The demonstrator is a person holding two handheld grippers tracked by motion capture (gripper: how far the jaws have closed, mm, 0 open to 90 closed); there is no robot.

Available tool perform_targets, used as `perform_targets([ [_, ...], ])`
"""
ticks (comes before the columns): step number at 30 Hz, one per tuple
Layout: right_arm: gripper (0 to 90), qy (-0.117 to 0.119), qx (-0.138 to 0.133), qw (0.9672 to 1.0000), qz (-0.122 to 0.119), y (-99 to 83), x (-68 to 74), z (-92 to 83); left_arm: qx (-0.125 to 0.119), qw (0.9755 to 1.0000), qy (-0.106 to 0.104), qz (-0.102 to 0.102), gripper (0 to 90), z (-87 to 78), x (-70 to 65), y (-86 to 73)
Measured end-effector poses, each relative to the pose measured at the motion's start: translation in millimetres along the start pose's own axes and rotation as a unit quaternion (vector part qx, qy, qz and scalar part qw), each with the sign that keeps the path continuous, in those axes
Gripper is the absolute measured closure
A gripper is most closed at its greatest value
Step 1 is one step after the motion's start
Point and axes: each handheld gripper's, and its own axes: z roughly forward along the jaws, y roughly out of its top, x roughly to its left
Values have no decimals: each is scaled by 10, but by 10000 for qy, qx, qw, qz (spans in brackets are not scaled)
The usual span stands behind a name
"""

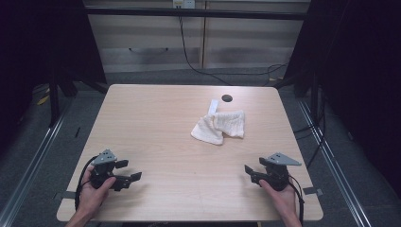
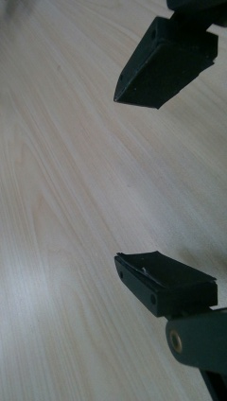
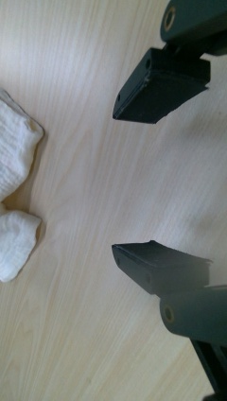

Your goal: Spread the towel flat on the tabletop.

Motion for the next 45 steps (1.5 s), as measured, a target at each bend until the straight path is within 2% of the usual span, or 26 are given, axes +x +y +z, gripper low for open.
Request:
perform_targets([
  [2, 292, 11, 1, 10000, 2, 1, 3, 0, -2, 10000, 5, 2, 188, 1, 0, 0],
  [5, 291, 101, 109, 9998, 134, 18, 24, 22, 36, 9999, 147, 60, 189, 8, -7, 2],
  [7, 281, 170, 215, 9995, 175, 27, 46, 43, 31, 9999, 121, 44, 193, 12, -10, 4],
  [9, 278, 225, 246, 9993, 141, 38, 70, 55, 9, 10000, 70, 1, 196, 11, -11, 4],
  [11, 278, 272, 270, 9991, 153, 44, 82, 55, 13, 9999, 126, 24, 198, 4, -20, 1],
  [14, 276, 474, 279, 9984, 162, 87, 118, 44, -21, 9999, 116, 22, 202, -17, -33, -2],
  [16, 276, 494, 280, 9982, 168, 101, 126, 38, -35, 9999, 114, 28, 204, -22, -37, -1],
  [17, 280, 461, 253, 9986, 96, 137, 141, 27, -88, 10000, 39, -21, 209, -29, -38, 4],
  [20, 288, 485, 282, 9984, 1, 180, 155, 37, -87, 9999, 32, -63, 209, -19, -32, 4],
  [21, 263, 636, 377, 9972, -56, 228, 157, 74, -29, 9999, 101, -29, 209, -8, -28, 5],
  [24, 303, 722, 381, 9964, -217, 296, 160, 134, -16, 9999, 105, -28, 209, 2, -24, 5],
  [29, 293, 759, 145, 9970, -80, 442, 111, 234, 35, 9997, 238, 16, 209, -4, -23, 2],
  [33, 346, 705, 100, 9974, -57, 539, 91, 309, 37, 9997, 221, 32, 208, -4, -34, 2],
  [37, 359, 754, 266, 9967, -131, 609, 82, 392, 17, 9998, 205, 31, 208, -4, -32, 6],
  [39, 372, 879, 397, 9952, -161, 675, 54, 468, -4, 9998, 200, 13, 208, -4, -28, 6],
  [42, 397, 828, 426, 9954, -208, 754, 24, 532, 0, 9998, 193, 8, 208, -3, -25, 7],
  [45, 392, 904, 513, 9942, -265, 841, -20, 607, 6, 9998, 173, 31, 208, -2, -27, 8],
])
